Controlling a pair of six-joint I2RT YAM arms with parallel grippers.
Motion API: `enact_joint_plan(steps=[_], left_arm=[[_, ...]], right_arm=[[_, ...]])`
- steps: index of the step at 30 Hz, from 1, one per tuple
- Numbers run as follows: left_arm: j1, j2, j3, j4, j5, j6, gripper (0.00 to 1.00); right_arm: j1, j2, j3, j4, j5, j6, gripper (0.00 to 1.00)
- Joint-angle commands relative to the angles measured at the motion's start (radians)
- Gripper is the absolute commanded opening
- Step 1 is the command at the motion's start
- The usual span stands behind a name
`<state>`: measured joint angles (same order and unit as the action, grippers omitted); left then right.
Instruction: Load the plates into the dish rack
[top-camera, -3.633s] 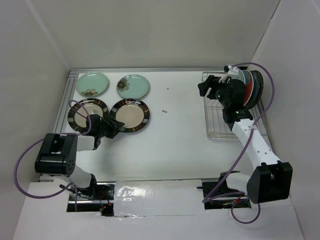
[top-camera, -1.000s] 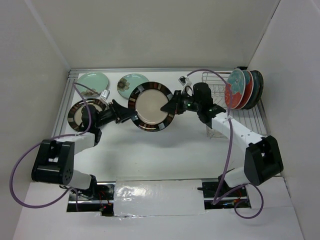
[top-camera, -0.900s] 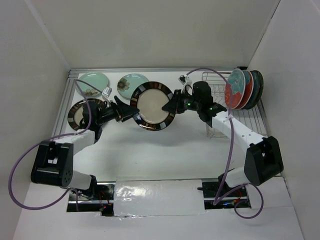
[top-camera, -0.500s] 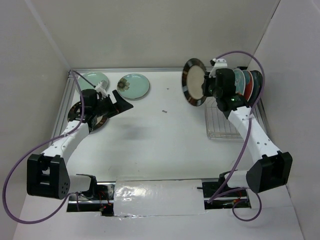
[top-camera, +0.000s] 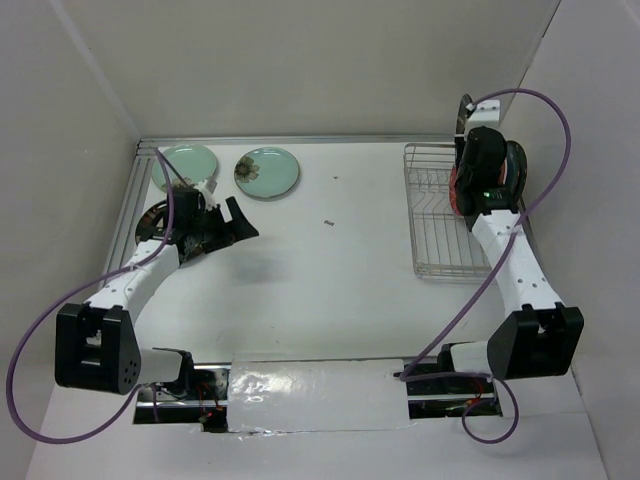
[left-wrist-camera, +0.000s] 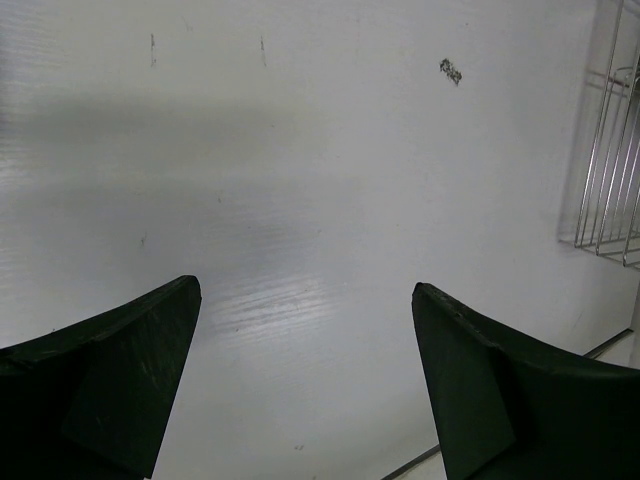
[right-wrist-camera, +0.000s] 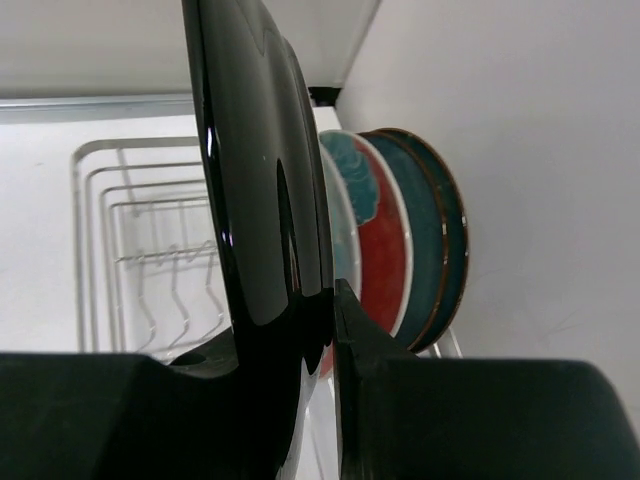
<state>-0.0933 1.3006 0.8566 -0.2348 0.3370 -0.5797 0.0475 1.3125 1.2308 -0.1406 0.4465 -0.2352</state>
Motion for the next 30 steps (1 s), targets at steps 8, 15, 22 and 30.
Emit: enact_joint_plan(steps=[8, 15, 22, 30], left_arm=[[0.003, 0.022, 0.013, 0.014, -0.001, 0.023, 1.0], [0.012, 0.04, 0.013, 0.014, -0.001, 0.023, 1.0], [0.012, 0.049, 0.003, 0.032, 0.019, 0.004, 1.0], [0.021, 0.049, -0.01, 0.078, 0.062, -0.025, 1.0]], right_arm=[[-0.089, 0.099, 0.026, 0.254, -0.008, -0.024, 0.0], [-0.133, 0.145, -0.016, 0.274, -0.107, 0.04, 0.0], [-0.152, 0.2, -0.034, 0.22, -0.166, 0.08, 0.0], [-0.152, 0.2, -0.053, 0.199, -0.189, 0.112, 0.15]])
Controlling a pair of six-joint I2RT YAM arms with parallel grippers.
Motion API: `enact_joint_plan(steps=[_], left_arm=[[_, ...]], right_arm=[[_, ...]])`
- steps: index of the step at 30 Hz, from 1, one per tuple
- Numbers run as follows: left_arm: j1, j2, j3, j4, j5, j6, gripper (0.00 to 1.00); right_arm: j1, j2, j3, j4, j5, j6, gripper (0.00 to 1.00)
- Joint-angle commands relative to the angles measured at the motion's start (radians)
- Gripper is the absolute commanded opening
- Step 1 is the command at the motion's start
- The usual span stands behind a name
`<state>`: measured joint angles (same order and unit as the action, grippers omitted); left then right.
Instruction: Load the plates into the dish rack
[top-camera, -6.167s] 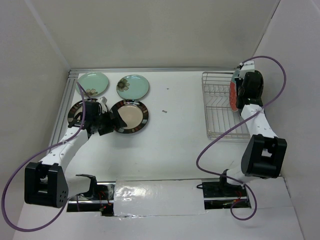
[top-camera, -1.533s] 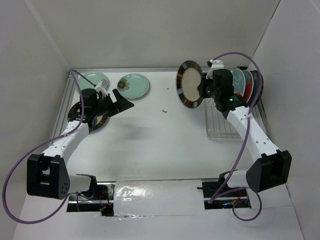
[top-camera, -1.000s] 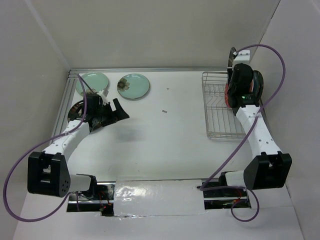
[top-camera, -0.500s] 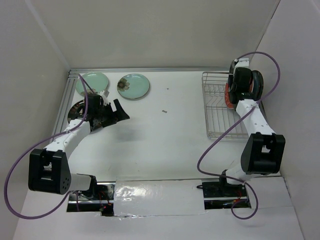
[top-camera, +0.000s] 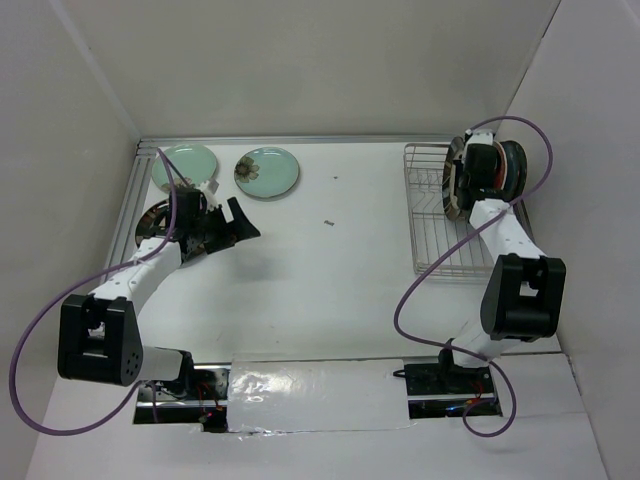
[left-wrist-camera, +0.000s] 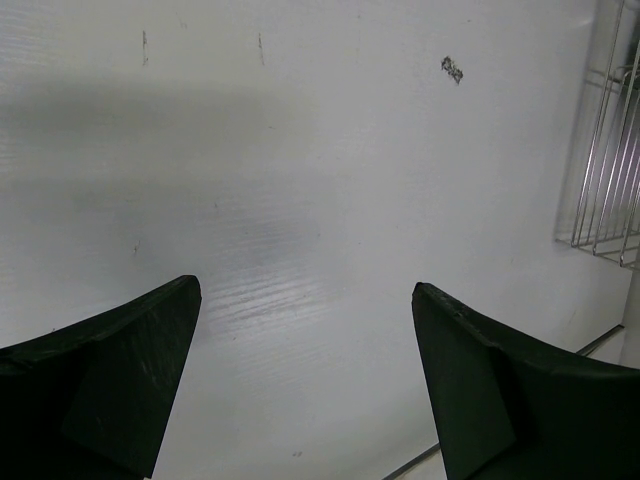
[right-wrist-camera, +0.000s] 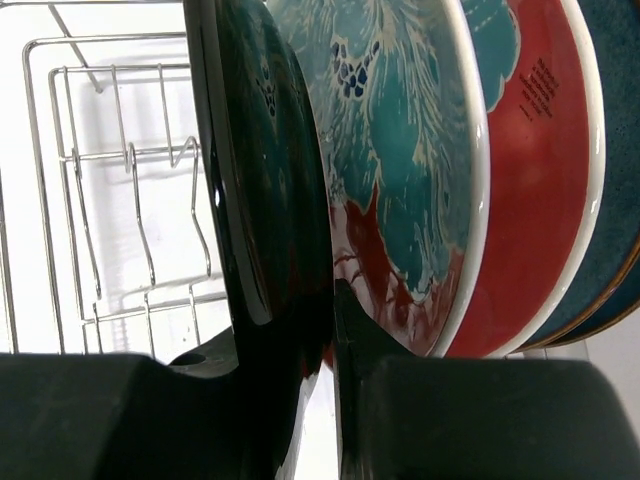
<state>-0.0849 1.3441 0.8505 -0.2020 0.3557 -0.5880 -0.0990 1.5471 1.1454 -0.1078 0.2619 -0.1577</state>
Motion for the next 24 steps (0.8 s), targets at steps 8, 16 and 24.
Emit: enact_joint_plan(steps=[8, 16, 24], left_arm=[[0.022, 0.026, 0.019, 0.085, 0.043, -0.07, 1.0], [0.031, 0.05, 0.01, 0.209, -0.014, -0.216, 1.0], [0.031, 0.21, -0.001, 0.42, -0.099, -0.478, 1.0]], right_arm=[[-0.005, -0.056, 0.082, 0.102, -0.004, 0.044, 0.58], [0.031, -0.166, 0.178, -0.05, -0.027, 0.092, 0.71], [0.117, -0.335, 0.103, -0.064, -0.209, 0.302, 0.75]])
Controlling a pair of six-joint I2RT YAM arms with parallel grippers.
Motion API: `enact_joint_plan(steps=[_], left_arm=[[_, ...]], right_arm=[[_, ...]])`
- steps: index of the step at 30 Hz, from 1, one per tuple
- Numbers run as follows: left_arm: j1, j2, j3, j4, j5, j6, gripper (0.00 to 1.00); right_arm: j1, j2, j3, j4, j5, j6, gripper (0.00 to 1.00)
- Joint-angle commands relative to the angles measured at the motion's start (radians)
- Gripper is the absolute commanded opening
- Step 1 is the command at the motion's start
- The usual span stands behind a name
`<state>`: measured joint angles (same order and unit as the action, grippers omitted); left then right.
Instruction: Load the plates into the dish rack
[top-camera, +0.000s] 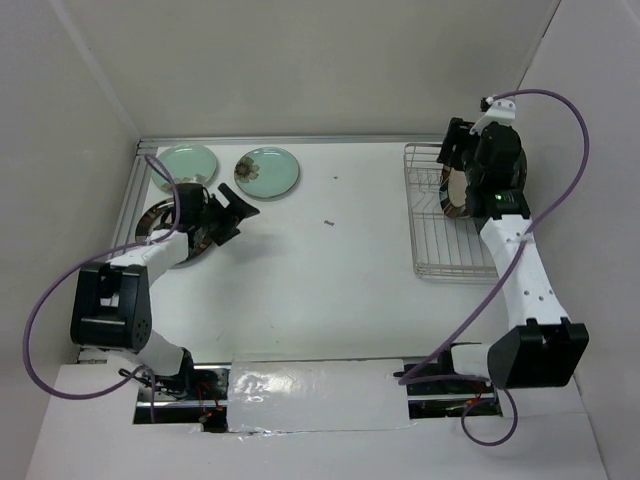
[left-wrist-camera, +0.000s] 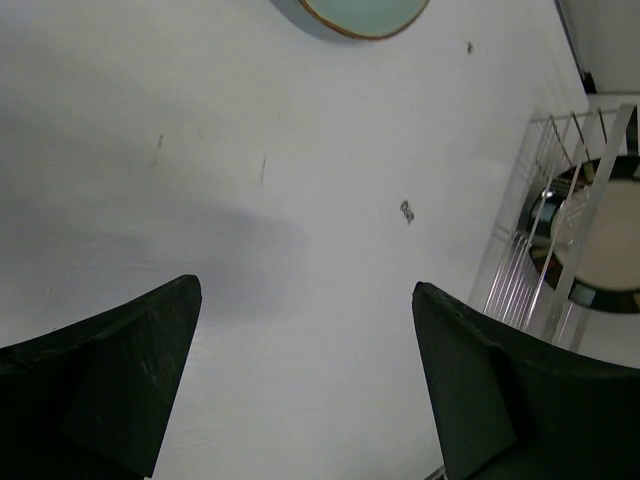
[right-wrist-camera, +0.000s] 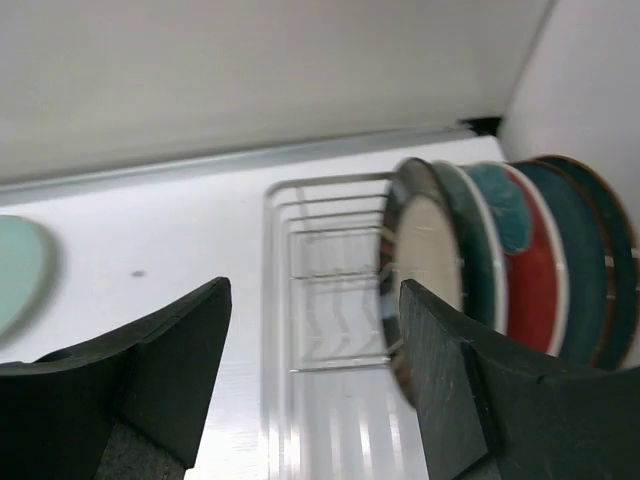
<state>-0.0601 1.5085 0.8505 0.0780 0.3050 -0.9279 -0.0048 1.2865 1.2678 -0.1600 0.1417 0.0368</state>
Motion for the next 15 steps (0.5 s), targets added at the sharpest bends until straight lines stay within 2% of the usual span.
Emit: enact_joint_plan(steps=[1, 5, 8, 15], left_arm=[[0.006, 0.062, -0.013, 0.196, -0.072, -0.161, 1.0], [-0.015, 0.166, -0.013, 0.317, -0.122, -0.242, 0.97], [-0.035, 0.287, 0.068, 0.327, -0.171, -0.279, 0.95], [-0.072, 0.45, 0.192, 0.361, -0.265, -0.333, 0.91]], right_arm=[[0.023, -0.09, -0.031, -0.012, -0.108, 0.127, 0.75], [0.057, -0.145, -0.108, 0.01, -0.168, 0.189, 0.76], [0.075, -0.179, -0.139, 0.001, -0.192, 0.199, 0.77], [0.085, -0.22, -0.191, 0.01, -0.214, 0.232, 0.77]])
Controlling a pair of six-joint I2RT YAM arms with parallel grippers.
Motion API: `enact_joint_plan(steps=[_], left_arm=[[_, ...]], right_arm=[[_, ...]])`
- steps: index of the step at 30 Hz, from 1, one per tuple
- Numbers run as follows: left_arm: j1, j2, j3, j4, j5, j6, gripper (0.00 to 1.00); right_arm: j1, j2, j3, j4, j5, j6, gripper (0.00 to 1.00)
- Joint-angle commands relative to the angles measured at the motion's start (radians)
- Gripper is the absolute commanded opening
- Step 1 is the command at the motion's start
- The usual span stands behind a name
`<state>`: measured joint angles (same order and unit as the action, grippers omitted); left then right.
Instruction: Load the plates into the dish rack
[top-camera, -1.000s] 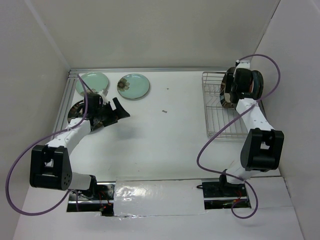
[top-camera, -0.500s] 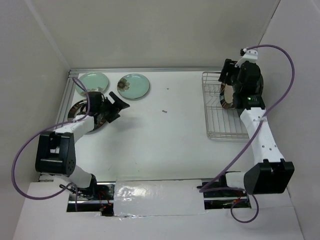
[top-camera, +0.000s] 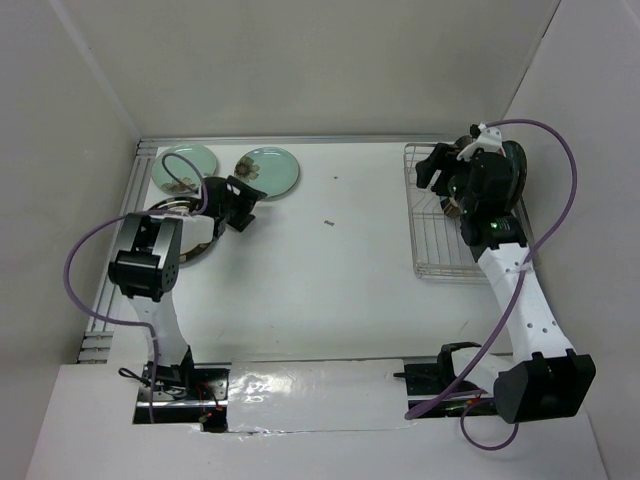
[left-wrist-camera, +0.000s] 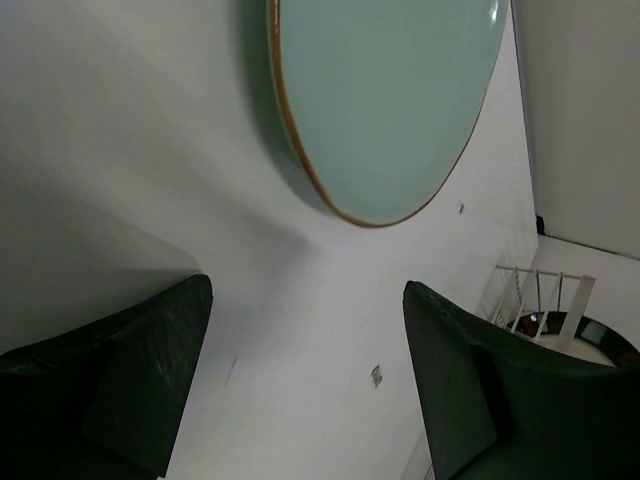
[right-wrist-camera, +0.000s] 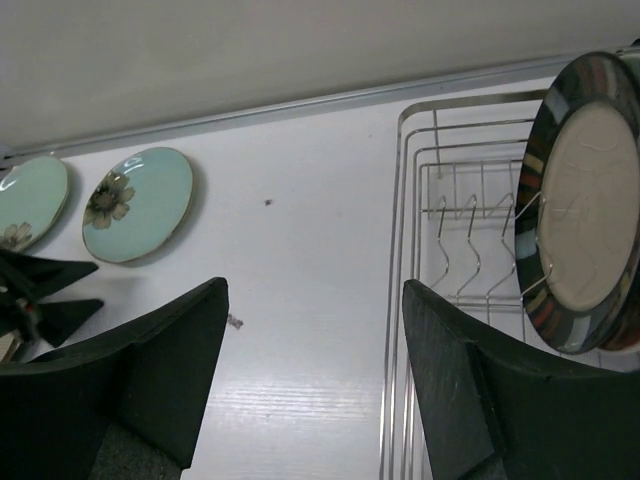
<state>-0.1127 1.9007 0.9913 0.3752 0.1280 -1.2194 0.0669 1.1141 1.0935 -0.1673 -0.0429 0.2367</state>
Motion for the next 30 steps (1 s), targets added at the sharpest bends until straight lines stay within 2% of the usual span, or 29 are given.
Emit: enact_joint_plan(steps=[1, 7, 12, 13, 16, 17, 21, 25, 30], left_arm=[[-0.03, 0.075, 0.064, 0.064, -0.102, -0.066, 0.9], [-0.059, 0.195, 0.193, -0.01, -0.182, -0.137, 0.84], [-0.059, 0.274, 0.245, -0.039, -0.217, -0.196, 0.68], [-0.068, 0.274, 0.257, -0.039, -0.217, -0.196, 0.59], [-0.068, 0.287, 0.268, -0.048, -0.217, -0.222, 0.43], [-0.068, 0.287, 0.268, -0.048, -0.217, -0.223, 0.29], [-0.068, 0.265, 0.23, -0.026, -0.208, -0.213, 0.0], [-0.068, 0.189, 0.141, 0.045, -0.183, -0.189, 0.0], [-0.068, 0.057, 0.014, 0.135, -0.059, -0.068, 0.0]], right_arm=[[0.013, -0.048, -0.017, 0.017, -0.029, 0.041, 0.77], [0.022, -0.048, -0.027, 0.028, -0.025, 0.05, 0.77], [0.031, -0.048, -0.046, 0.038, -0.003, 0.041, 0.77], [0.04, -0.048, -0.055, 0.038, -0.003, 0.041, 0.77], [0.04, -0.048, -0.055, 0.038, 0.006, 0.041, 0.77], [0.04, -0.048, -0.064, 0.038, 0.006, 0.041, 0.77], [0.04, -0.039, -0.064, 0.038, 0.006, 0.041, 0.77], [0.05, -0.03, -0.055, 0.025, -0.04, 0.041, 0.78], [0.079, 0.001, -0.021, -0.02, -0.12, 0.018, 0.8]])
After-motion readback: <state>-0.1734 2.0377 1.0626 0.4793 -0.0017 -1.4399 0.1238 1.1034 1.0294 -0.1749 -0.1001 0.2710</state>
